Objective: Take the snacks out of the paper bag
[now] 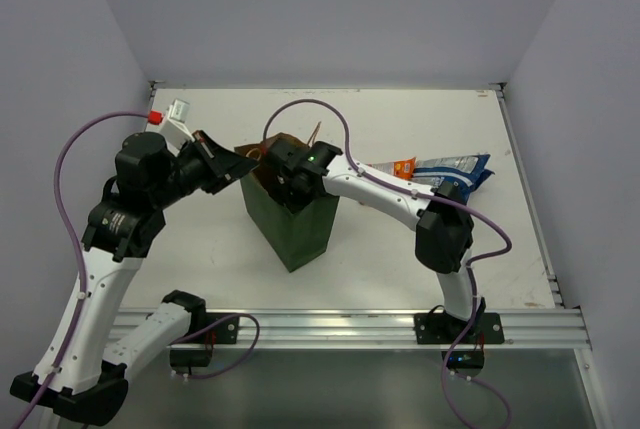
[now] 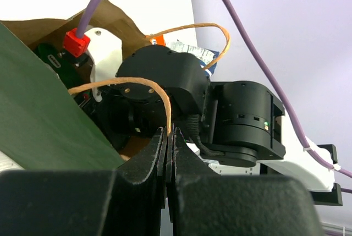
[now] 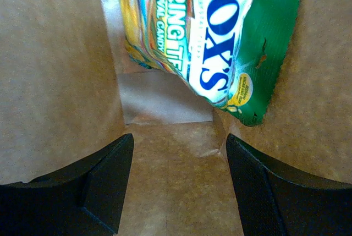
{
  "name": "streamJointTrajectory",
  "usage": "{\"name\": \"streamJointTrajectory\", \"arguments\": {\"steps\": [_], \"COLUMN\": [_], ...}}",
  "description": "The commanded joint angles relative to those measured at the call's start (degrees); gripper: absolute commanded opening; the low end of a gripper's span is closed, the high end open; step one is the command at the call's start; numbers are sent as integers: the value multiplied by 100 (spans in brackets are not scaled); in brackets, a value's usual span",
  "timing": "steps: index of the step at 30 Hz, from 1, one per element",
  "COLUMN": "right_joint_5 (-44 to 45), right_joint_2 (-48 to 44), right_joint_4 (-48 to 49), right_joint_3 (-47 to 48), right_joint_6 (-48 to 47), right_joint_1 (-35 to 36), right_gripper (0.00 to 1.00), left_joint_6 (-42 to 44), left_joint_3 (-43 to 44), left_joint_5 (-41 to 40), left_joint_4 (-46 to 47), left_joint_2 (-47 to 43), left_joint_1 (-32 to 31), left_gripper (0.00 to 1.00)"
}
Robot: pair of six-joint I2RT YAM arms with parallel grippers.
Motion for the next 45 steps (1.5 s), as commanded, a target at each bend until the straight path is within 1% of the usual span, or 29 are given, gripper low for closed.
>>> {"name": "streamJointTrajectory", "arguments": {"steps": [1,9,13,17,23,26,30,35,42,45], "right_joint_5": [125,187,292,441,731,925,1092,1311,1584,1654], "right_joint_2": [80,300,63,-323,-632,-641,-571,-281,-421,-604], "right_joint_4": [176,299,439,378,386,509,922,1010,1204,1396], "right_joint_3": [-133,-2,-107,-168,-151,-134,-292,-169,-327,-599], "right_joint_6": [-138,-173,-191,-94,-67,-138,-287,-428,-410,-349], "right_joint_1": [-22,-31,22,75,145,145,145,145,145,163], "right_gripper": [71,71,70,71,72,72,72,72,72,72], "left_joint_6": [29,21,47,73,65,47,29,64,73,82], "left_joint_3": [-59,-41,-32,-41,-129,-155,-164,-129,-182,-182], "left_joint_5": [179,258,240,205,231,275,319,372,390,390], "left_joint_4": [183,200,130,77,77,77,69,-28,-98,-90], "left_joint_2": [-32,12,-15,-23,-41,-41,-41,-23,-67,-50], "left_joint_1": [36,35,35,27,35,35,27,27,27,27], "left_gripper": [0,0,0,0,0,0,0,0,0,0]}}
